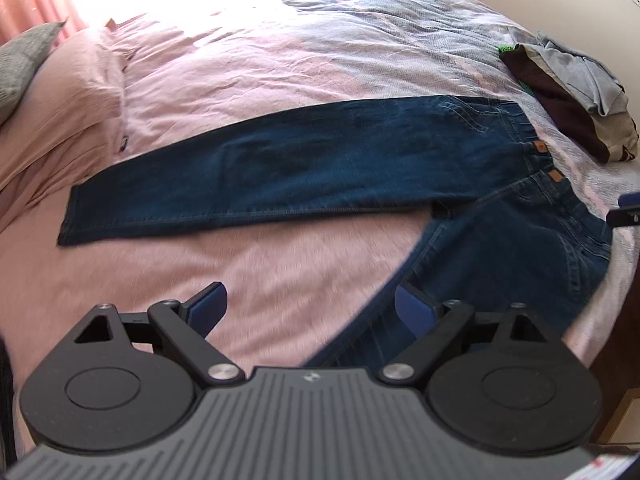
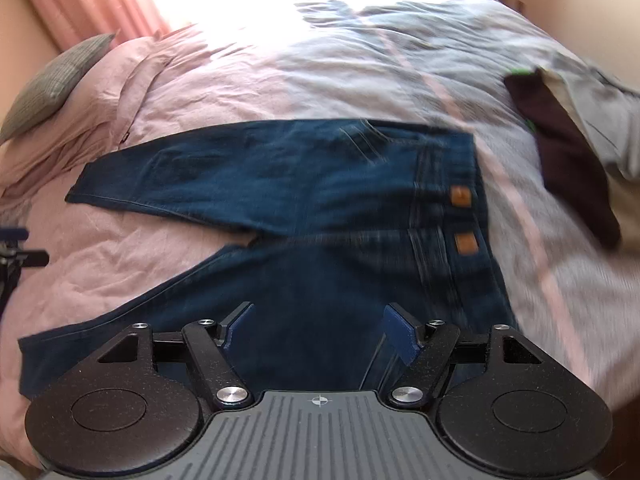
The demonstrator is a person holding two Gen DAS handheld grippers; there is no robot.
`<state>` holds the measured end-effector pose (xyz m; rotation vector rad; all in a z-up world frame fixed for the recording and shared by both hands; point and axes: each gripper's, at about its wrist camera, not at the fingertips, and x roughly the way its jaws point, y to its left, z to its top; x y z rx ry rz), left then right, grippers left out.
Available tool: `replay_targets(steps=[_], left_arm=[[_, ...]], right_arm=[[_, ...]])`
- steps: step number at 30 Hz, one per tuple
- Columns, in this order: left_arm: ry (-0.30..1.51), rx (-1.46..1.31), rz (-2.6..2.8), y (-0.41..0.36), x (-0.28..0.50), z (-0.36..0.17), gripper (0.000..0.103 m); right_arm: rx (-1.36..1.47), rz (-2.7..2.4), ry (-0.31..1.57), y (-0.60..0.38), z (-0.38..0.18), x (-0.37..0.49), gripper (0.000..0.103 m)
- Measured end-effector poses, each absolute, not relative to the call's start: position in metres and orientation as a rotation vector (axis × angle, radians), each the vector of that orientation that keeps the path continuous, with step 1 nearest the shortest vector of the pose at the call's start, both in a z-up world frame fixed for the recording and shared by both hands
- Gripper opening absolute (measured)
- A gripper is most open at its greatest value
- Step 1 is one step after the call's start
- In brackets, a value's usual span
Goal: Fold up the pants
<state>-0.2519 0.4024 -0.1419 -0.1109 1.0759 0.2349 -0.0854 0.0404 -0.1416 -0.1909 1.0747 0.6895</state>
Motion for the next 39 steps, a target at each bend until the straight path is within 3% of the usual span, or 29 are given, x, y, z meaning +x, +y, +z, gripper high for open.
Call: replay_targets(steps=[9, 16, 21, 23, 25, 27, 28, 29, 30, 32, 39], left_arm=[[0.949, 0.044, 0.057, 0.482, -0.108, -0.218, 0.076], [0.964, 0.201, -0.04, 0.525, -0.023, -0.267, 0.07], [1.049, 0.235, -0.078, 0.556, 0.009, -0.294, 0.048], [1.094, 0.246, -0.105, 0.566, 0.013, -0.304, 0.046], [1.116, 0.244, -0.133, 0.573, 0.012, -0.31, 0.046], [1.133, 0.264, -0.145, 0.575, 0.01, -0.315, 0.044], [1.137, 0.275, -0.149, 0.574, 0.009, -0.317, 0.04], [1.134, 0.285, -0.159, 0.573, 0.007, -0.319, 0.026], [1.13, 0.302, -0.159, 0.569, 0.005, -0.319, 0.013], [1.105, 0.38, -0.131, 0.557, -0.003, -0.317, 0.007], [0.913, 0.289, 0.065, 0.521, -0.101, -0.241, 0.004]], right_arm=[[-0.328, 0.894, 0.956, 0.098, -0.208, 0.083, 0.068], [-0.399, 1.002, 0.938, 0.155, -0.255, 0.184, 0.068], [-0.462, 1.097, 1.038, 0.178, -0.287, 0.213, 0.068], [-0.484, 1.136, 1.08, 0.181, -0.297, 0.215, 0.067], [-0.484, 1.167, 1.097, 0.182, -0.301, 0.216, 0.054], [-0.492, 1.175, 1.1, 0.183, -0.302, 0.212, 0.031], [-0.523, 1.168, 1.083, 0.183, -0.301, 0.208, 0.023], [-0.556, 1.164, 1.057, 0.182, -0.297, 0.203, 0.012], [-0.558, 1.159, 1.033, 0.179, -0.293, 0.198, 0.009], [-0.562, 1.122, 0.945, 0.173, -0.274, 0.181, 0.006], [-0.679, 1.037, 0.559, 0.129, -0.186, 0.042, 0.005]])
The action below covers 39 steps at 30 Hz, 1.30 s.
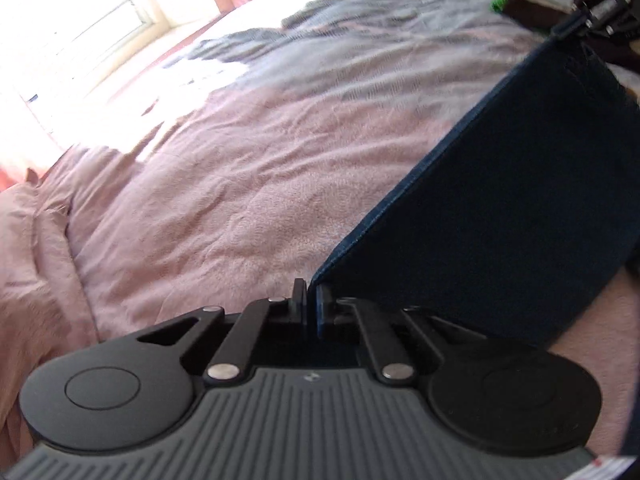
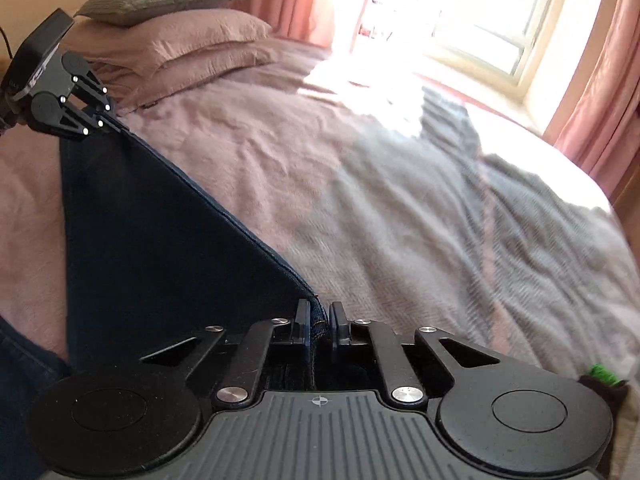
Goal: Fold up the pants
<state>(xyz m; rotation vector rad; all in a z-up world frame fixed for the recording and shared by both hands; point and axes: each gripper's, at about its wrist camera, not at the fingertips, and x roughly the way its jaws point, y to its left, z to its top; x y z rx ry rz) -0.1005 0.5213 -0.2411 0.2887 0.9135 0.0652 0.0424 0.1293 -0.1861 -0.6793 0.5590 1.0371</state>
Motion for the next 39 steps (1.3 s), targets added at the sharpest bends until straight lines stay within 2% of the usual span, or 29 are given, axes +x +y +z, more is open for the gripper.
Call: replay_targets(steps=[5, 8, 10, 13, 16, 18, 19, 20, 21, 22, 23, 26, 34, 35, 36, 37, 39], left_arm=[[0.863, 0.102, 0.147, 0.468, -0.226, -0.186, 0.003], [0.936, -0.009, 0.174, 0.428, -0.291, -0.189, 0.002], [1.029, -0.123, 0.192, 0.404, -0.329, -0.208, 0.005], [1.169, -0.274, 0.203, 0.383, -0.366, -0.244, 0.01], [1.162, -0.42, 0.271, 0.386, -0.394, -0.253, 0.017], [1.106, -0.544, 0.373, 0.403, -0.406, -0.253, 0.026], [1.072, -0.612, 0.424, 0.413, -0.411, -0.254, 0.026], [1.038, -0.686, 0.48, 0.422, -0.416, -0.256, 0.027], [0.998, -0.759, 0.533, 0.431, -0.421, -0.258, 0.028], [0.957, -0.832, 0.581, 0.439, -0.426, -0.261, 0.029], [0.909, -0.915, 0.628, 0.447, -0.431, -0.265, 0.03], [0.79, -1.094, 0.709, 0.461, -0.441, -0.278, 0.03], [0.698, -1.191, 0.786, 0.455, -0.457, -0.288, 0.03], [0.696, -1.186, 0.786, 0.454, -0.457, -0.288, 0.03], [0.692, -1.186, 0.788, 0.453, -0.457, -0.288, 0.03], [0.682, -1.193, 0.787, 0.453, -0.457, -0.288, 0.03], [0.644, -1.227, 0.785, 0.455, -0.459, -0.289, 0.032]], right_arm=[[-0.783, 1.028, 0.505, 0.084, -0.153, -0.092, 0.004], [-0.847, 1.03, 0.643, 0.06, -0.165, -0.16, 0.004], [-0.895, 1.001, 0.808, 0.049, -0.189, -0.191, 0.009], [-0.888, 0.832, 1.026, 0.033, -0.225, -0.217, 0.011], [-0.535, 0.644, 1.155, 0.005, -0.224, -0.202, 0.011], [-0.202, 0.504, 1.216, -0.02, -0.222, -0.179, 0.013], [-0.028, 0.435, 1.227, -0.035, -0.223, -0.169, 0.015], [0.155, 0.367, 1.227, -0.05, -0.227, -0.161, 0.024], [0.291, 0.323, 1.222, -0.062, -0.231, -0.156, 0.04], [0.444, 0.275, 1.211, -0.075, -0.238, -0.151, 0.047], [0.576, 0.243, 1.191, -0.087, -0.245, -0.149, 0.05], [0.79, 0.168, 1.107, -0.111, -0.259, -0.144, 0.05], [0.905, 0.136, 1.034, -0.141, -0.286, -0.13, 0.047], [0.912, 0.141, 1.038, -0.142, -0.288, -0.128, 0.042], [0.906, 0.144, 1.03, -0.142, -0.288, -0.126, 0.026], [0.896, 0.153, 1.024, -0.144, -0.285, -0.123, 0.018], [0.862, 0.189, 1.003, -0.145, -0.274, -0.123, 0.016]])
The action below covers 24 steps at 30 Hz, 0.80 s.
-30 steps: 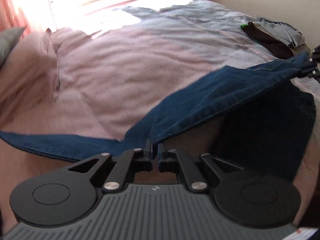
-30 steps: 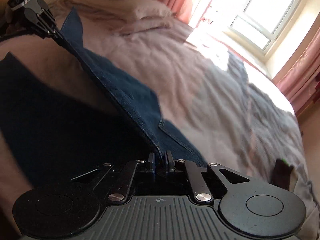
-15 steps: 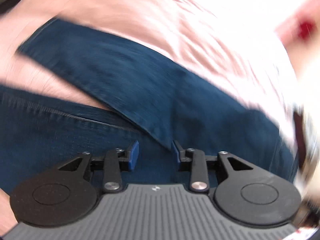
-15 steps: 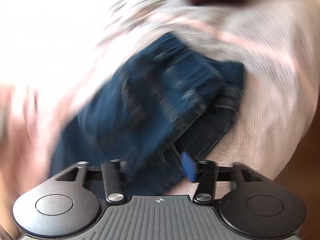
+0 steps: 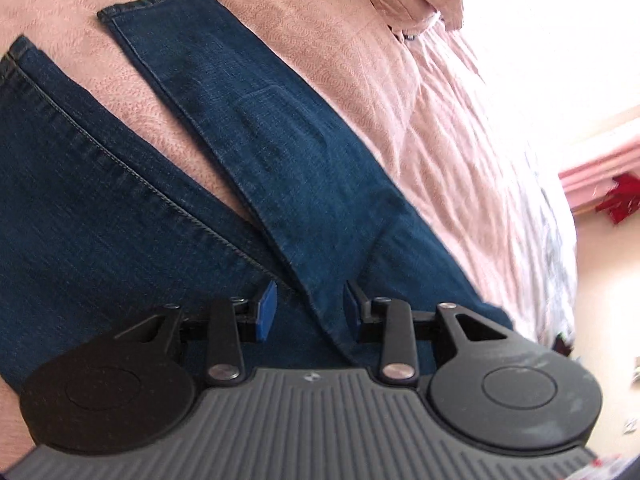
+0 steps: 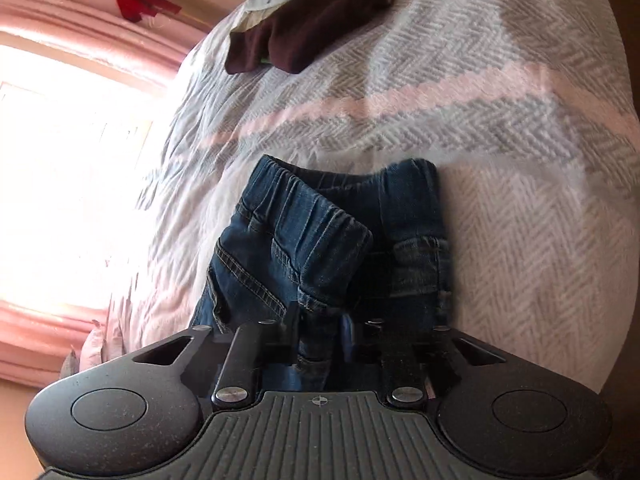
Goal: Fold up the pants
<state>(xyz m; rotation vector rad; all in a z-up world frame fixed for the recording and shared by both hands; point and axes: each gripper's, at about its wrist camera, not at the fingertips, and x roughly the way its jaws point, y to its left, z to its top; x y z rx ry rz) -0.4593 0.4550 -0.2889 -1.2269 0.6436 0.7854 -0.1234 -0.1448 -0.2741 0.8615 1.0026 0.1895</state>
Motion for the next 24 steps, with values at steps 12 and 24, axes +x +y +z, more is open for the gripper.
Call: replay_targets(steps=[12, 24], left_arm=[[0.546, -1.249, 0.895, 0.471, -0.462, -0.302, 0.002], [0.719, -0.877, 0.893, 0.384, -0.507, -0.255, 0.003]], right_arm=[[0.73, 0.238, 1.014, -0.136, -0.258, -0.109, 0.012], [0.603, 0.249, 1.09, -0.17, -0.263, -0.109, 0.012]])
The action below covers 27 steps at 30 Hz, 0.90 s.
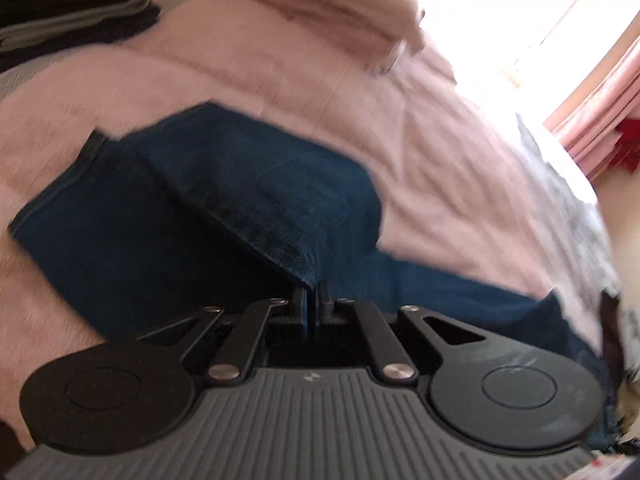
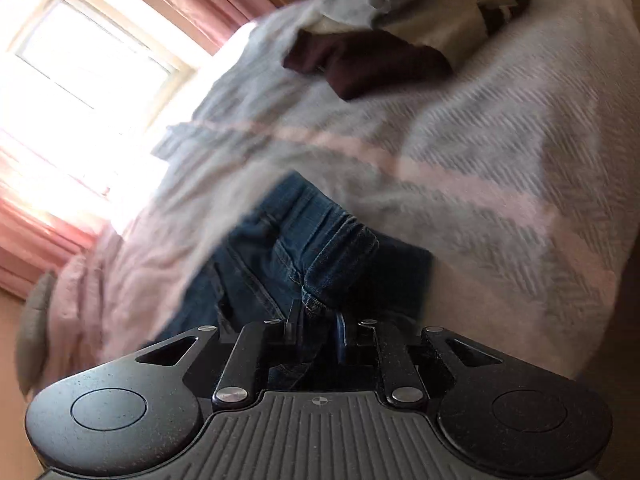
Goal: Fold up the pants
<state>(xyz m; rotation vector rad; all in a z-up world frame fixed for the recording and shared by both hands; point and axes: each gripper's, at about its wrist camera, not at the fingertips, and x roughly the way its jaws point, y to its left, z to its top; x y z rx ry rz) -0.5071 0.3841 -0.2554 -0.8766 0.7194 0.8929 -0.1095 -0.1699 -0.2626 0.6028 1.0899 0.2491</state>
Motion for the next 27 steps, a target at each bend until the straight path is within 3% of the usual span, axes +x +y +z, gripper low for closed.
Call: replay_targets(steps=[2, 8, 12, 19, 22, 25, 27], left_arm=[[0.739, -0.918, 0.941, 0.375, -0.509, -0.279, 0.003], [0.731, -0.909, 0.952, 0.358, -0.515, -0.273, 0.001], [0.713, -0.884, 0.949, 0.36, -0.514, -0.266, 0.002], [0.684, -0.847, 0.95, 0.351, -0.515, -0.254, 0.002], [0.759, -0.847, 0.952, 0.349, -0.512, -0.264, 0.005], [0.685, -0.927, 0.918, 0.353, -0.525, -0.255, 0.01], [0.621, -0.94, 0.916, 0.357, -0.537, -0.243, 0.022]], right_arm=[[0.659, 0.236, 1.075, -0.173, -0.27, -0.11, 0.012], [0.741, 0.248, 1.076, -0.182, -0.272, -0.101, 0.018], [0.652, 0.289, 0.996, -0.177, -0.254, -0.113, 0.012], [0.586, 0.274, 1.021, -0.18, -0.26, -0.11, 0.011], [0.579, 0.258, 1.061, -0.177, -0.272, -0.104, 0.011], [0.564, 0.268, 1.05, -0.175, -0.267, -0.104, 0.012], [0.557, 0.265, 1.06, -0.174, -0.269, -0.104, 0.012]])
